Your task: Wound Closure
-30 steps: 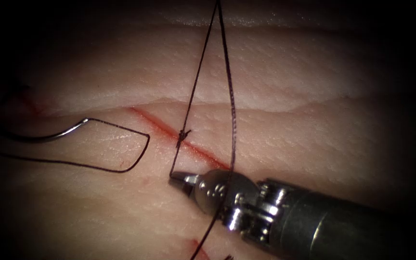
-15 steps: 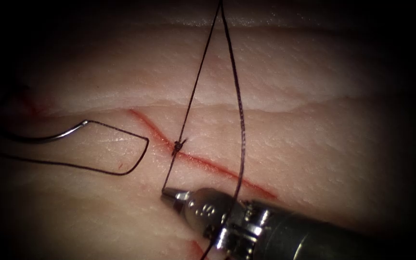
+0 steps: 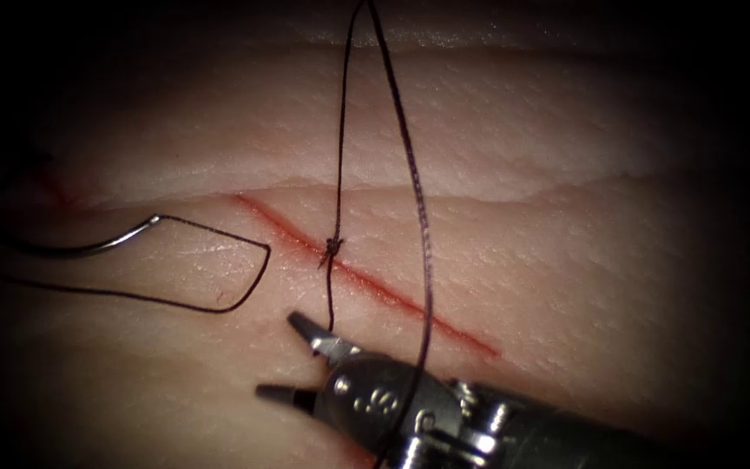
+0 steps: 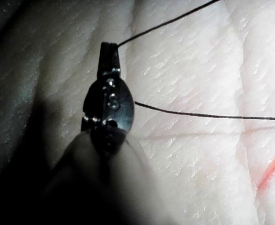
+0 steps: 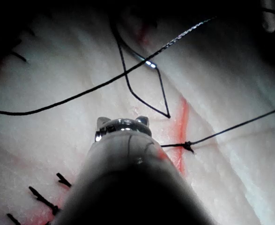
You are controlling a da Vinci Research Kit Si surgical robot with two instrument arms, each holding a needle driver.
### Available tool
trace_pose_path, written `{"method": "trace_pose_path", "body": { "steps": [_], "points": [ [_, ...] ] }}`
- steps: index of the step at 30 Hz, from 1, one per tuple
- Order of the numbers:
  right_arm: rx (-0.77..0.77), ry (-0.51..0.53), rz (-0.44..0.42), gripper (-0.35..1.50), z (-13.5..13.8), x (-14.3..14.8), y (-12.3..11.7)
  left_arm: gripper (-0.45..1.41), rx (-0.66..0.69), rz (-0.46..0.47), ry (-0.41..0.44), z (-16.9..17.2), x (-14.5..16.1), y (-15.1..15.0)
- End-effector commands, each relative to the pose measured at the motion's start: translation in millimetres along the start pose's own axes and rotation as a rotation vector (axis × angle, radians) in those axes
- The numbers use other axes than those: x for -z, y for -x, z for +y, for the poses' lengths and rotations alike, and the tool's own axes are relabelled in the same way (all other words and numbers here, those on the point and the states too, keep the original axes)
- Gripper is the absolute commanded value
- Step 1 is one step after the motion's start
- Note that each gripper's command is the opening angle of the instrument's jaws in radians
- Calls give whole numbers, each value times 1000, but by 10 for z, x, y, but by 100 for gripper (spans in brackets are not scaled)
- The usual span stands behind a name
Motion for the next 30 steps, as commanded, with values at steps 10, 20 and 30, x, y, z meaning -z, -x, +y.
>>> {"method": "trace_pose_path", "body": {
  "steps": [10, 20, 30],
  "points": [
    [7, 1, 46, 89, 14, 26, -5, -45, 58, 179, 125, 74, 47, -76],
    [-28, 44, 111, 88, 47, 44, -5, -45, 59, 261, 191, 128, 80, -148],
    [-38, 104, 154, 91, 100, 47, -16, -45, 41, 277, 201, 147, 86, -174]
  ]
}}
